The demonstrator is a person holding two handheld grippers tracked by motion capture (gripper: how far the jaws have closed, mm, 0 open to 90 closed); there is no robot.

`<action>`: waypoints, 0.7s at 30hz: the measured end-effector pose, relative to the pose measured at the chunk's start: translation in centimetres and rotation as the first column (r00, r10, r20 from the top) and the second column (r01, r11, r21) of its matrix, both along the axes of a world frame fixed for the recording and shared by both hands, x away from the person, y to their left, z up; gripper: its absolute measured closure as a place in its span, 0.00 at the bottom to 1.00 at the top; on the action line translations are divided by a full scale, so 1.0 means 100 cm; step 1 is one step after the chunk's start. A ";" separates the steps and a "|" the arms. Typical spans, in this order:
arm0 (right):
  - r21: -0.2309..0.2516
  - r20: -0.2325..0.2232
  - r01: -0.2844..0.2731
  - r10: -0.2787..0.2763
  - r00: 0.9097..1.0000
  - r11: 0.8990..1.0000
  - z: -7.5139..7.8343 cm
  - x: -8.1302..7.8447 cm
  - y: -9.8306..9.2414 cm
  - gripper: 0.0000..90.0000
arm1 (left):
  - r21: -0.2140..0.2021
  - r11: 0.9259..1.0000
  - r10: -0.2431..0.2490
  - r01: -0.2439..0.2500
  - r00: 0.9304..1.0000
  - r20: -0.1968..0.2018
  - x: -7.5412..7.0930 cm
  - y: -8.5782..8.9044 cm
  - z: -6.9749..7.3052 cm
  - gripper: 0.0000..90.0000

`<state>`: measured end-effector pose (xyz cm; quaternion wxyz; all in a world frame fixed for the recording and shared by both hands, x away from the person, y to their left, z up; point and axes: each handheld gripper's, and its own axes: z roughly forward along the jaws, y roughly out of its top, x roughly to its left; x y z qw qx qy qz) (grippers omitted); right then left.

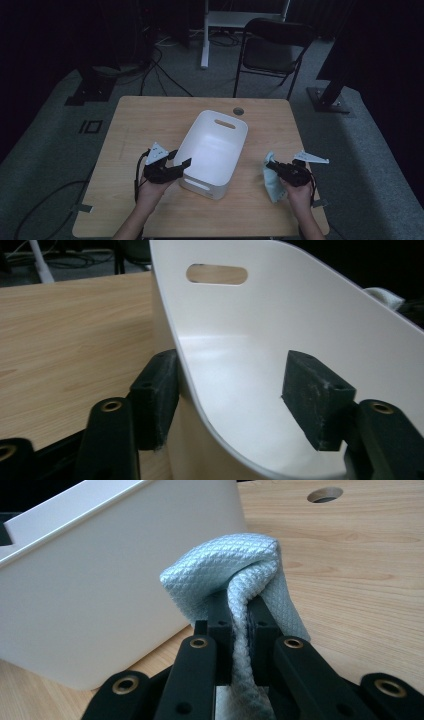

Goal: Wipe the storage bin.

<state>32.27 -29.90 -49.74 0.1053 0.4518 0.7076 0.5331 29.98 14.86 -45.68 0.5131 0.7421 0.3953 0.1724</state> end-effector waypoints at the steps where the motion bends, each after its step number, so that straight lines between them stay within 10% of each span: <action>1: 0.002 -0.003 0.000 0.000 1.000 1.000 0.000 0.000 -0.001 0.94 | 0.000 1.000 -0.009 0.009 1.000 0.003 -0.003 0.000 0.000 0.44; 21: 0.021 -0.026 0.012 -0.011 1.000 1.000 -0.005 0.002 -0.006 0.94 | 0.017 0.996 -0.091 0.091 0.996 0.018 -0.038 -0.015 0.010 0.44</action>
